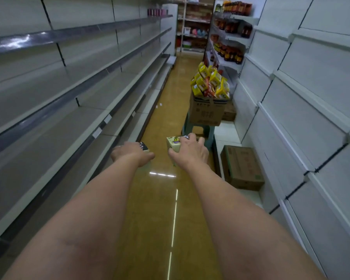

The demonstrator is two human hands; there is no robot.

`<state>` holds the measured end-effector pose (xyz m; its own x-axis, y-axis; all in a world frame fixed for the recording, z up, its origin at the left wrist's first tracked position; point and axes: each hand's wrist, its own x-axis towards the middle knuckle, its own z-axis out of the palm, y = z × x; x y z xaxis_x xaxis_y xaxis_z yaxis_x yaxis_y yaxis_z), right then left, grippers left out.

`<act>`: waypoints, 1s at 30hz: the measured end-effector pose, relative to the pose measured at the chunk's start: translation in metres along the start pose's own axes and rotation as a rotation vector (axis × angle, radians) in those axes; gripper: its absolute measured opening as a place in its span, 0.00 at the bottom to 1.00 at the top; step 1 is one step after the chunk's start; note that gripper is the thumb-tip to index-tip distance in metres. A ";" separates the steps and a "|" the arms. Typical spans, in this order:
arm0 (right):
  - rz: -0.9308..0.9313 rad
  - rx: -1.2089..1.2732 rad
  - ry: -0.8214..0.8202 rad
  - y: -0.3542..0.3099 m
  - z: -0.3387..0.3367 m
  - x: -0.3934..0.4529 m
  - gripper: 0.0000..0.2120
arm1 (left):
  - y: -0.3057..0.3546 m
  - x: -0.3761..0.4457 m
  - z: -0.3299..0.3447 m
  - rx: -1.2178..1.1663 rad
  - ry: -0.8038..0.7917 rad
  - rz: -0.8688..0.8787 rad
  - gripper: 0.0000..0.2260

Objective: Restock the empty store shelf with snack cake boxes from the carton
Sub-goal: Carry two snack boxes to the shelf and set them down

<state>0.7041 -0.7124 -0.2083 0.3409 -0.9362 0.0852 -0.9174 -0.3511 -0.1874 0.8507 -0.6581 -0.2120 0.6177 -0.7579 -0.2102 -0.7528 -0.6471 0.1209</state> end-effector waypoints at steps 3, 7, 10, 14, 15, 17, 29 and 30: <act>-0.019 0.022 0.007 0.014 -0.007 0.056 0.27 | 0.034 0.044 -0.017 -0.017 0.009 -0.018 0.32; -0.028 0.037 -0.004 0.031 -0.006 0.113 0.28 | 0.065 0.092 -0.022 -0.008 0.011 -0.029 0.33; -0.033 0.048 -0.023 0.040 -0.001 0.151 0.28 | 0.082 0.124 -0.023 -0.010 -0.002 -0.050 0.33; -0.044 0.045 -0.015 0.047 0.004 0.207 0.28 | 0.109 0.173 -0.027 -0.016 -0.009 -0.038 0.33; -0.048 0.046 -0.014 0.048 0.006 0.221 0.28 | 0.115 0.187 -0.029 -0.019 -0.010 -0.039 0.33; -0.058 0.049 -0.013 0.048 0.011 0.251 0.28 | 0.127 0.214 -0.033 -0.026 -0.004 -0.039 0.33; -0.169 0.036 0.033 -0.014 0.013 0.456 0.29 | 0.134 0.402 -0.104 -0.083 0.138 -0.083 0.33; -0.184 0.031 0.037 -0.021 0.014 0.471 0.29 | 0.132 0.416 -0.111 -0.091 0.142 -0.090 0.33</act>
<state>0.8872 -1.1461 -0.1778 0.4944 -0.8550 0.1569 -0.8331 -0.5176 -0.1951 1.0334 -1.0684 -0.1762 0.7124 -0.6965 -0.0855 -0.6733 -0.7128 0.1967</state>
